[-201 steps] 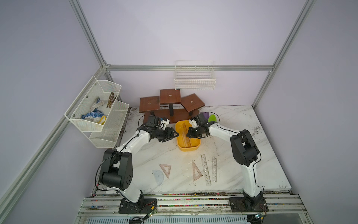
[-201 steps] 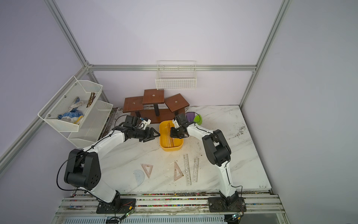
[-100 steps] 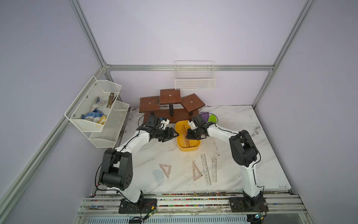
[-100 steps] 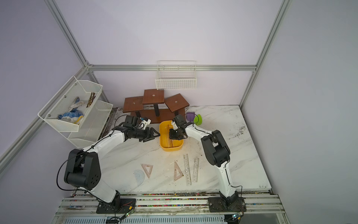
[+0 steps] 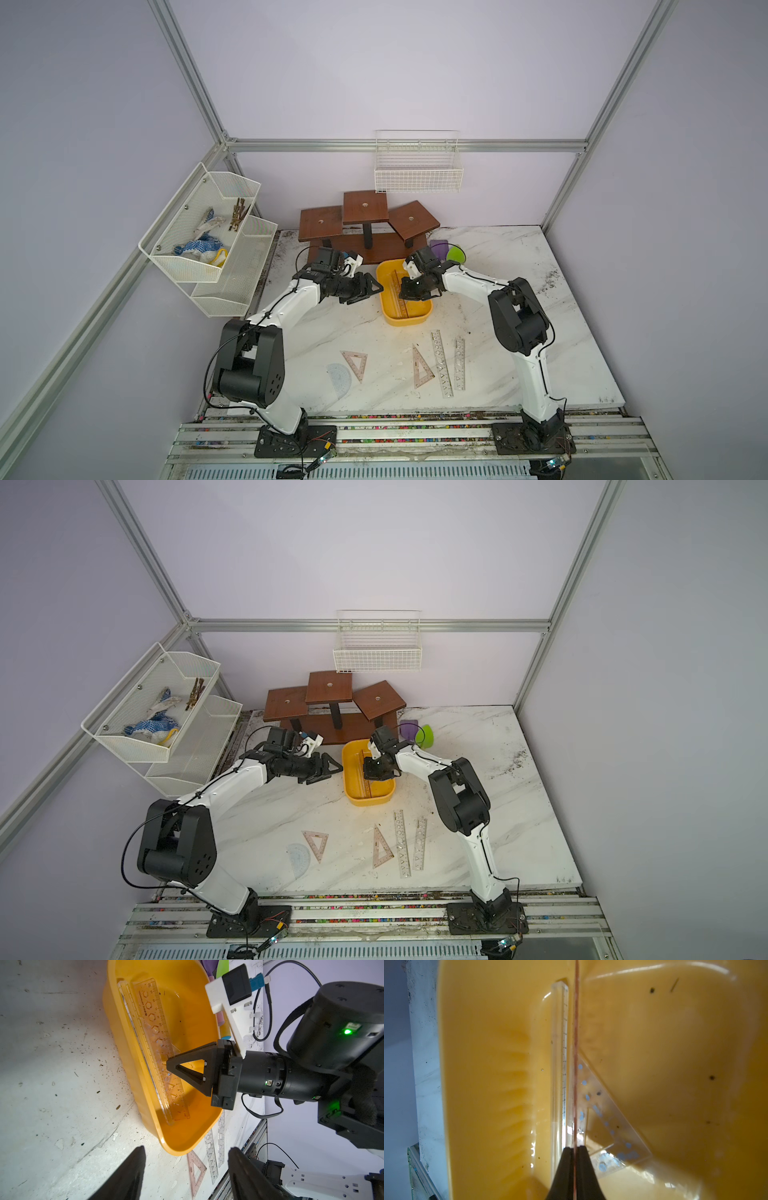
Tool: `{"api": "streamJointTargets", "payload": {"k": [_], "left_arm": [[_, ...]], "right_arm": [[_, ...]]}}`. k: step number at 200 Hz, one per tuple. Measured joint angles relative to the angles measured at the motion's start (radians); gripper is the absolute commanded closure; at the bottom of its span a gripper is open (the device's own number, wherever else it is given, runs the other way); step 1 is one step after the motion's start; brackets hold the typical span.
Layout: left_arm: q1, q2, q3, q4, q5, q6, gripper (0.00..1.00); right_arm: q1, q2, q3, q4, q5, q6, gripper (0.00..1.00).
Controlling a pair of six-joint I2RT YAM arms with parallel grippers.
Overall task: Put the scattered rulers into the storage box
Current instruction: Place the ruler in the storage box, then pick up the ruler from the center of the board.
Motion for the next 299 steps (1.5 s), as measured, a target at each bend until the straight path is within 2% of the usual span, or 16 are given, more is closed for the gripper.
{"api": "streamJointTargets", "payload": {"k": [76, 120, 150, 173, 196, 236, 265, 299], "left_arm": [[0.005, 0.0, 0.0, 0.0, 0.001, 0.0, 0.33], [0.005, 0.0, 0.0, 0.0, 0.0, 0.0, 0.33], [0.002, -0.009, -0.028, 0.008, -0.002, -0.003, 0.33], [-0.023, -0.024, -0.058, 0.001, -0.017, -0.004, 0.3], [-0.077, -0.064, -0.1, 0.0, -0.034, -0.004, 0.27], [-0.193, -0.147, -0.185, -0.006, -0.071, -0.012, 0.22], [-0.271, -0.158, -0.236, 0.004, -0.097, -0.029, 0.22], [-0.296, -0.158, -0.286, 0.027, -0.117, -0.058, 0.22]], "right_arm": [[0.003, 0.029, 0.099, -0.079, 0.015, -0.032, 0.78], [0.003, 0.013, 0.14, -0.114, 0.038, -0.054, 0.74], [0.003, -0.066, 0.112, -0.124, 0.055, -0.069, 0.74], [0.006, -0.217, -0.024, -0.083, 0.061, -0.08, 0.72], [0.031, -0.413, -0.226, -0.024, 0.081, -0.097, 0.7], [0.143, -0.699, -0.589, 0.032, 0.144, -0.109, 0.69], [0.227, -0.821, -0.809, 0.062, 0.17, -0.078, 0.67], [0.309, -0.859, -0.98, 0.138, 0.169, -0.006, 0.63]]}}
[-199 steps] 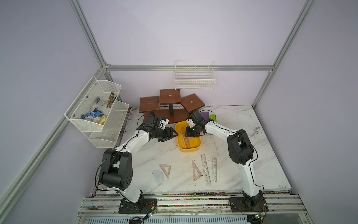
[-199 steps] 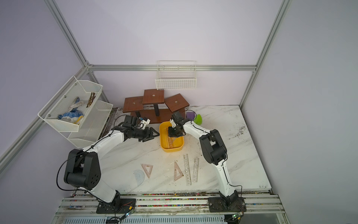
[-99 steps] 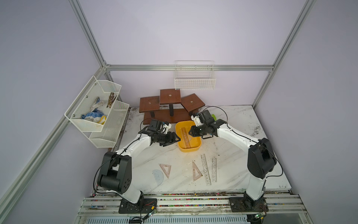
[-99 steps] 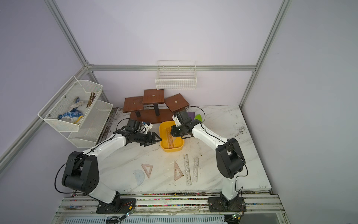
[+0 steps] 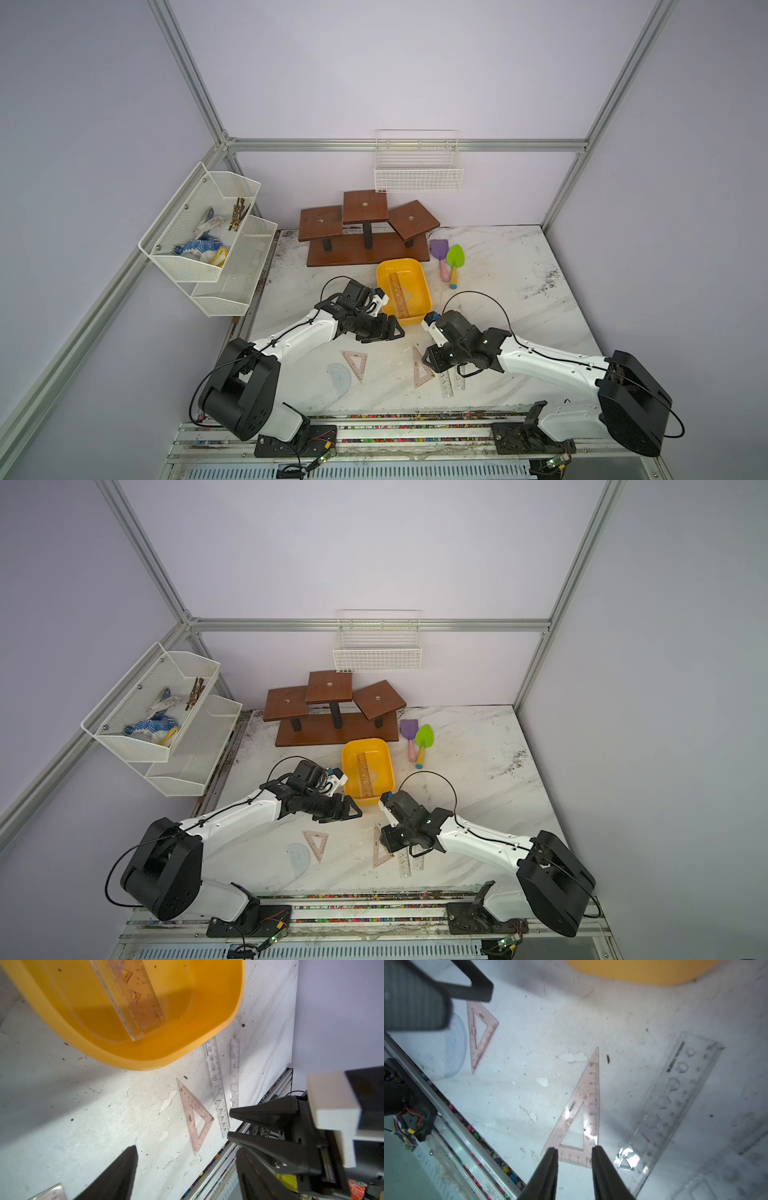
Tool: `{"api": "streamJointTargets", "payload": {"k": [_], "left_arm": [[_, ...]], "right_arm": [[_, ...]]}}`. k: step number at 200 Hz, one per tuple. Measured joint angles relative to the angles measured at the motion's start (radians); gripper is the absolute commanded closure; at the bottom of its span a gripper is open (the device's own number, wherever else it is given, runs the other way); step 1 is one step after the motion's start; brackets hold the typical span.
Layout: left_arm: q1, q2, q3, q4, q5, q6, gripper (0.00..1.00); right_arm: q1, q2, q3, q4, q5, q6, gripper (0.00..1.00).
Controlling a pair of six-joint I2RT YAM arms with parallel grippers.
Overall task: Put the scattered rulers into the storage box
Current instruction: Pick up the ruler from the center of the board.
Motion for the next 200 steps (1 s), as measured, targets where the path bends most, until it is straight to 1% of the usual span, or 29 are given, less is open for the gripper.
{"api": "streamJointTargets", "payload": {"k": [21, 66, 133, 200], "left_arm": [[-0.001, 0.001, -0.008, 0.018, -0.008, -0.013, 0.22], [-0.002, 0.018, -0.009, 0.05, -0.018, -0.016, 0.22], [-0.002, 0.051, -0.026, 0.075, -0.023, -0.016, 0.22], [0.01, 0.055, -0.038, 0.095, -0.022, -0.016, 0.22]], "right_arm": [[0.03, 0.015, -0.043, 0.055, -0.002, 0.037, 0.63], [0.043, 0.098, -0.046, 0.16, -0.005, 0.074, 0.63], [0.043, 0.175, -0.011, 0.202, -0.003, 0.076, 0.63], [0.043, 0.262, 0.06, 0.241, -0.018, 0.074, 0.63]]}}
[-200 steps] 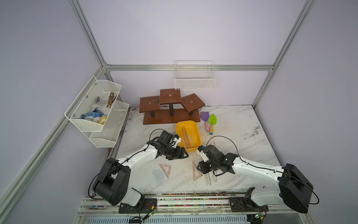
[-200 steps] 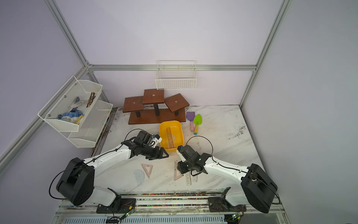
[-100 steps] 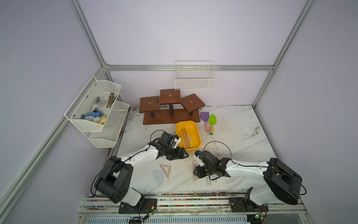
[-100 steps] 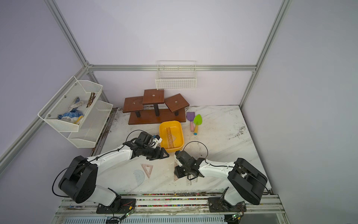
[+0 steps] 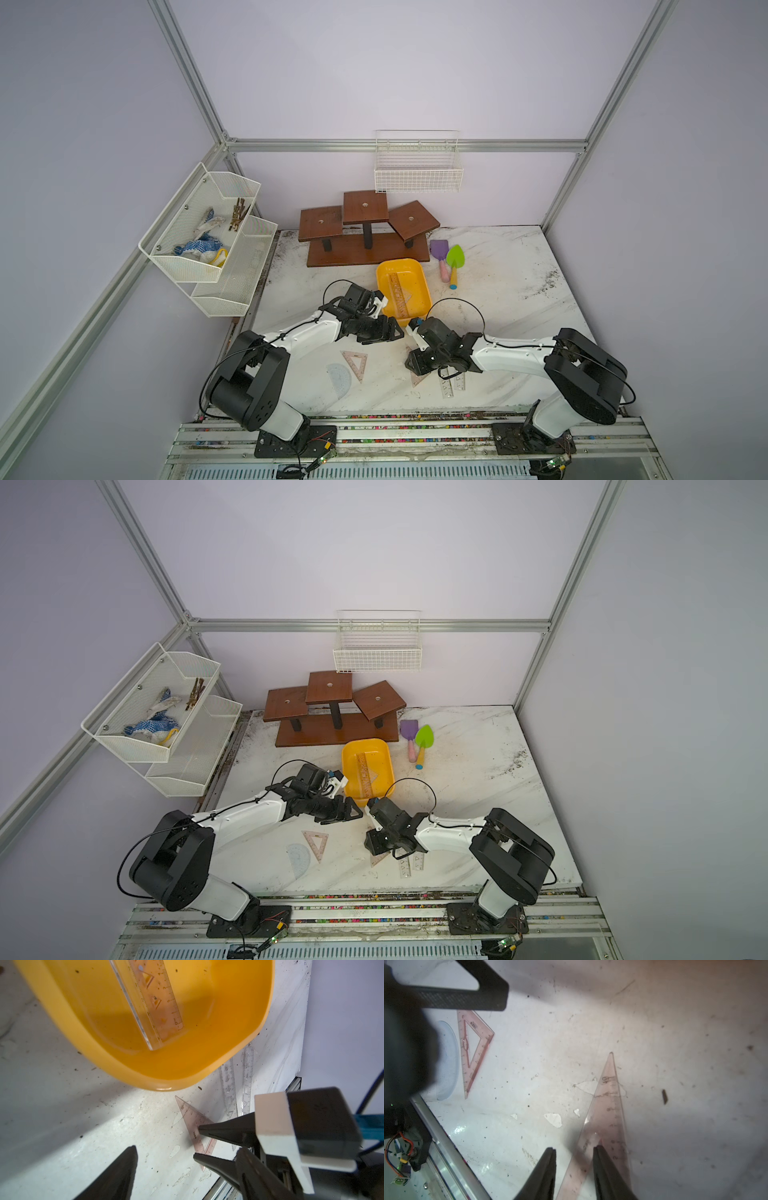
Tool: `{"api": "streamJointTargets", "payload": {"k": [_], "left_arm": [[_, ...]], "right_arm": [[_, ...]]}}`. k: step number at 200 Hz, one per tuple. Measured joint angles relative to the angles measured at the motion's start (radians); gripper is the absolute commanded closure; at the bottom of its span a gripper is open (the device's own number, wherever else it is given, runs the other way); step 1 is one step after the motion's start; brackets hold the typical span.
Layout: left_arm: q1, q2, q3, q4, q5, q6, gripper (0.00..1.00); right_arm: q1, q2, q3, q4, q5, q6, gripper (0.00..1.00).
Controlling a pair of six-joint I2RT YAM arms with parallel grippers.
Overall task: Put the scattered rulers into the storage box
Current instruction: Pick up the ruler from the center of the board.
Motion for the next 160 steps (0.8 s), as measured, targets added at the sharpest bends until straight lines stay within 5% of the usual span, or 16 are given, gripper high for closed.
{"api": "streamJointTargets", "payload": {"k": [74, 160], "left_arm": [[0.01, 0.002, -0.012, -0.001, 0.005, 0.0, 0.22], [-0.027, 0.036, -0.013, -0.044, 0.043, 0.002, 0.24]], "right_arm": [[0.0, 0.093, 0.101, 0.008, -0.034, -0.01, 0.63], [-0.025, -0.06, 0.005, 0.019, -0.011, -0.019, 0.79]]}}
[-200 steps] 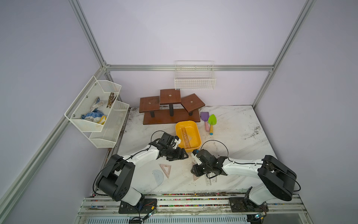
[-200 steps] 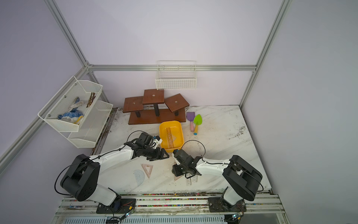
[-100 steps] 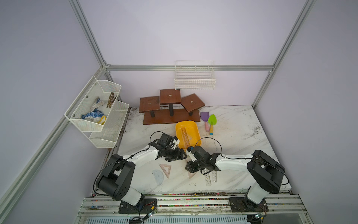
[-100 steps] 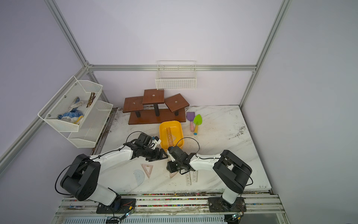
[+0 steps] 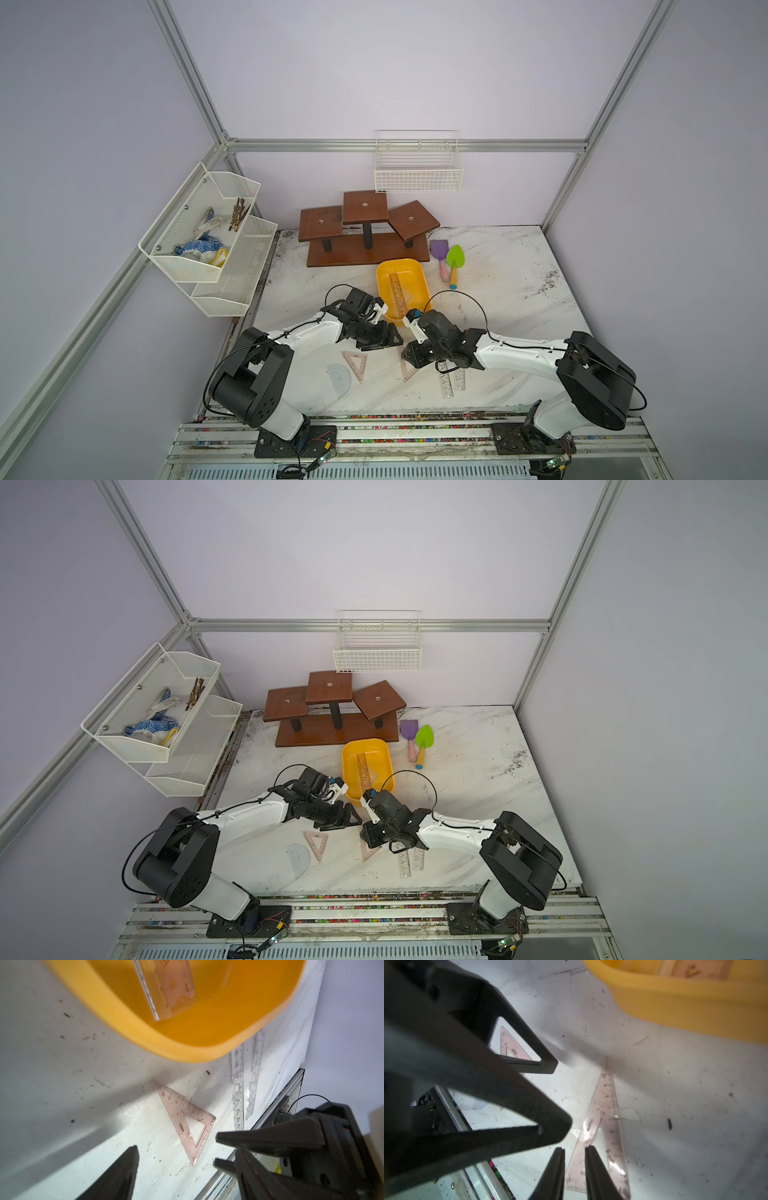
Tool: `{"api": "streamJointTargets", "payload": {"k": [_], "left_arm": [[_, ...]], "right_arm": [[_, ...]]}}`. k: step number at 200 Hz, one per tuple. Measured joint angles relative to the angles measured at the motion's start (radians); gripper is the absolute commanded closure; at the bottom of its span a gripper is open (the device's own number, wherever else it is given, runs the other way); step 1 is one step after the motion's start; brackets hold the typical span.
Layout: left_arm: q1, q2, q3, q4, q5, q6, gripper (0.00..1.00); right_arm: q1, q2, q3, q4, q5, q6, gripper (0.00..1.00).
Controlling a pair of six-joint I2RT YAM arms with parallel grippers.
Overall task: Put the scattered rulers into the storage box
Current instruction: Pick up the ruler from the center of the board.
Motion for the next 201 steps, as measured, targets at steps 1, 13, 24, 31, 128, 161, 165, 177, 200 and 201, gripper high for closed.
{"api": "streamJointTargets", "payload": {"k": [1, 13, 24, 31, 128, 161, 165, 177, 200, 201], "left_arm": [[-0.001, 0.001, 0.0, 0.0, 0.0, 0.0, 0.24], [-0.016, 0.023, 0.0, -0.016, 0.006, 0.003, 0.25], [-0.025, 0.04, 0.0, -0.024, 0.008, 0.009, 0.25], [-0.03, 0.046, 0.003, -0.029, 0.008, 0.009, 0.25], [-0.05, 0.08, 0.053, -0.053, -0.011, 0.01, 0.26], [-0.048, 0.081, 0.079, -0.088, -0.06, 0.008, 0.28], [-0.047, 0.082, 0.082, -0.092, -0.066, 0.008, 0.28], [-0.042, 0.084, 0.092, -0.095, -0.081, 0.007, 0.29], [-0.024, 0.085, 0.098, -0.101, -0.114, 0.007, 0.3], [-0.023, 0.085, 0.098, -0.101, -0.114, 0.007, 0.3]], "right_arm": [[-0.002, 0.0, -0.004, 0.0, 0.0, -0.001, 0.79], [-0.018, 0.001, -0.034, 0.003, -0.002, -0.001, 0.81], [-0.031, 0.001, -0.058, 0.008, -0.005, 0.0, 0.83], [-0.037, 0.001, -0.067, 0.011, -0.007, -0.001, 0.84], [-0.06, -0.027, -0.1, 0.089, -0.043, 0.004, 0.88], [-0.06, -0.027, -0.1, 0.103, -0.051, 0.007, 0.88], [-0.06, -0.027, -0.101, 0.105, -0.051, 0.008, 0.88], [-0.06, -0.027, -0.101, 0.105, -0.051, 0.009, 0.88], [-0.063, -0.031, -0.106, 0.105, -0.051, 0.011, 0.88], [-0.063, -0.032, -0.106, 0.105, -0.051, 0.011, 0.88]]}}
